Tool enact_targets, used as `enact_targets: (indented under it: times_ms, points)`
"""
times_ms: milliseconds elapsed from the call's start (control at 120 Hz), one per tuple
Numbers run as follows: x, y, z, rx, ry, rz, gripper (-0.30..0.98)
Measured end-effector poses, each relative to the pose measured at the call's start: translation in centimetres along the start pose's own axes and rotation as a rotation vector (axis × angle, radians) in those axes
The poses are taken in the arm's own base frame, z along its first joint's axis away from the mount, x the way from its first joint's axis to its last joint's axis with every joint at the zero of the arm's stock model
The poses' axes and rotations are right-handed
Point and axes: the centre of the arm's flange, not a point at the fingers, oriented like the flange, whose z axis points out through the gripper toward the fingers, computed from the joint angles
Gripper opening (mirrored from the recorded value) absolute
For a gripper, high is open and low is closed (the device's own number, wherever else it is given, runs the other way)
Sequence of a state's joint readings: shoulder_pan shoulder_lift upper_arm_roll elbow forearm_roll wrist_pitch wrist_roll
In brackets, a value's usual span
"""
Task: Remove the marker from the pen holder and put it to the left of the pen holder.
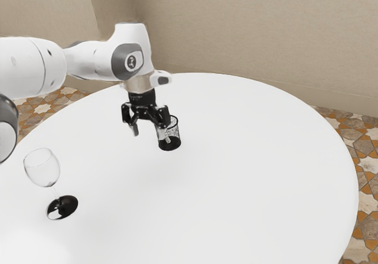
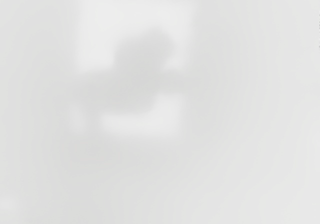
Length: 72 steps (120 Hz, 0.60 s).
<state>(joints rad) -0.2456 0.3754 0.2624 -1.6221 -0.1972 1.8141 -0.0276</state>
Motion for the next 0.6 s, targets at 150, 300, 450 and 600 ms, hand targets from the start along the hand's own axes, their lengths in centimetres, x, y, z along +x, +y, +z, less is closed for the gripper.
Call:
enact_targets:
  times_ms: [150,300,450,600]
  points:
    - [0.9,-2.9,1.0,-0.086,0.032,-0.206,0.68]
    - [4.4,-3.8,0.6,-0.119,0.104,-0.315,0.69]
    - [7.1,-5.0,2.0,-0.135,0.131,-0.382,0.69]
    - [7.9,-6.6,2.7,-0.171,0.142,-0.434,0.69]
